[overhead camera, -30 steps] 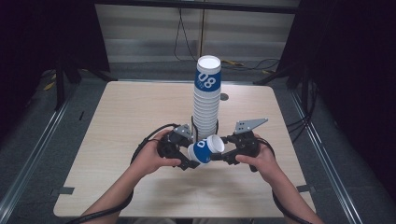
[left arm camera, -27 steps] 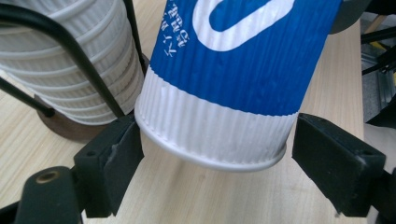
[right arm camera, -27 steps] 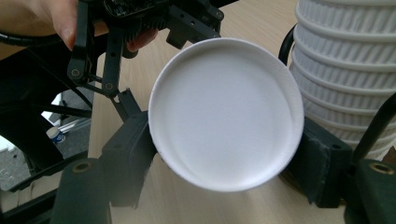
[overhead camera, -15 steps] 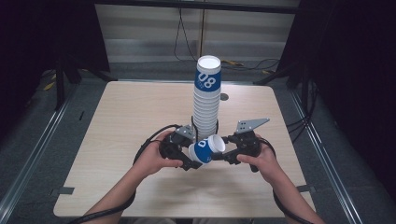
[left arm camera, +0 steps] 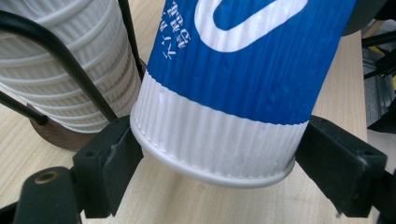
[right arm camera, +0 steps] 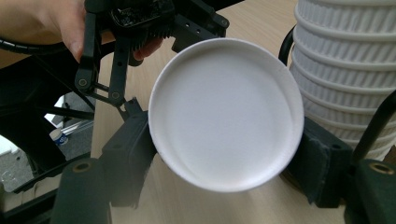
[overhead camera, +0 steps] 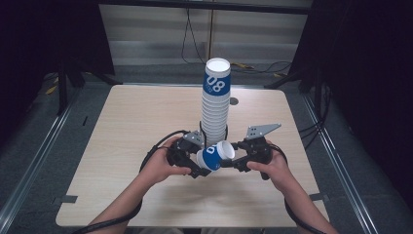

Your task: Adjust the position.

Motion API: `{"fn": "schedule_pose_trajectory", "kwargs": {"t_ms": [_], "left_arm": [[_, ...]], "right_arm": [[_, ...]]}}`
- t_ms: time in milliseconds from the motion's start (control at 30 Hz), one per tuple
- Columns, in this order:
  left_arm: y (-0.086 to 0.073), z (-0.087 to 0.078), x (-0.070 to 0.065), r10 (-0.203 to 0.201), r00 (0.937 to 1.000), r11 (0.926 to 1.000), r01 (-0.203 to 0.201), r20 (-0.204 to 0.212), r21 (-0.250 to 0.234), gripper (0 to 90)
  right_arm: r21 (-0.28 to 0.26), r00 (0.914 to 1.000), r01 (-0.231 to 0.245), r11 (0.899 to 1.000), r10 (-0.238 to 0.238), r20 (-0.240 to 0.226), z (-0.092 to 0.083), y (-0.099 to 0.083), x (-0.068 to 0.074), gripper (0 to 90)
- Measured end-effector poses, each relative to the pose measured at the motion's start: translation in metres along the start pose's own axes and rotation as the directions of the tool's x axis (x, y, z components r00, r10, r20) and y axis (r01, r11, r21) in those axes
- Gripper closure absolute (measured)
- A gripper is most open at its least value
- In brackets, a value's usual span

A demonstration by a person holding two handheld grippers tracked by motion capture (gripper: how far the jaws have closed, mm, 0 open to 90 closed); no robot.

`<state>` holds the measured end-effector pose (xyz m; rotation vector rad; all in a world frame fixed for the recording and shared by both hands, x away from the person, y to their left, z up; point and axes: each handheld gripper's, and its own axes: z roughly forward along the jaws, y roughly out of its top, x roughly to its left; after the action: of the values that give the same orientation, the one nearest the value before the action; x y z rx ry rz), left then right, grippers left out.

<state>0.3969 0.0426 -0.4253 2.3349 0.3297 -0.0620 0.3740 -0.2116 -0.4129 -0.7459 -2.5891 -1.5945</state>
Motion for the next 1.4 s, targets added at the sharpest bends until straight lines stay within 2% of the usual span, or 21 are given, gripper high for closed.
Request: {"fn": "schedule_pose_trajectory", "kwargs": {"t_ms": [233,367,567,867,1233,1300,1333,1400], "left_arm": [[0.0002,0.0005,-0.0003,0.002,1.0000,1.0000,-0.002,-0.006,-0.001,15.4],[-0.0004,0.0004,0.0006,-0.031,0.9995,0.9995,0.031,-0.005,0.005,15.5],[-0.0016,-0.0016,0.0009,-0.030,0.9994,0.9995,0.030,-0.018,0.009,15.4],[-0.0028,-0.0040,0.0017,0.001,0.9997,1.0000,-0.001,-0.024,0.010,15.0],[-0.0024,-0.0045,0.0021,-0.037,0.9986,0.9988,0.039,-0.038,0.030,15.5],[-0.0021,-0.0047,0.0020,-0.031,0.9985,0.9990,0.033,-0.044,0.031,15.4],[-0.0018,-0.0052,0.0026,-0.015,0.9989,0.9993,0.017,-0.045,0.034,15.4],[-0.0017,-0.0053,0.0024,-0.014,0.9988,0.9993,0.016,-0.047,0.032,15.2]], "right_arm": [[0.002,1.0000,0.000,1.000,0.000,0.002,-0.0005,-0.0006,-0.0001,28.0],[-0.002,1.0000,-0.005,1.000,0.005,0.006,-0.0007,-0.0010,-0.0004,28.0],[0.001,0.9999,-0.006,1.000,0.006,0.009,-0.0002,-0.0012,-0.0007,28.0],[0.010,1.0000,-0.004,1.000,0.004,-0.001,0.0036,-0.0008,0.0006,28.1],[0.011,0.9999,-0.009,1.000,0.009,0.007,0.0026,-0.0011,-0.0006,28.1],[0.013,0.9999,-0.009,1.000,0.009,0.008,0.0018,-0.0014,-0.0010,28.1],[0.015,1.0000,-0.005,1.000,0.005,0.008,0.0017,-0.0014,-0.0010,28.1],[0.014,1.0000,-0.004,1.000,0.004,0.006,0.0016,-0.0014,-0.0008,28.1]]}}
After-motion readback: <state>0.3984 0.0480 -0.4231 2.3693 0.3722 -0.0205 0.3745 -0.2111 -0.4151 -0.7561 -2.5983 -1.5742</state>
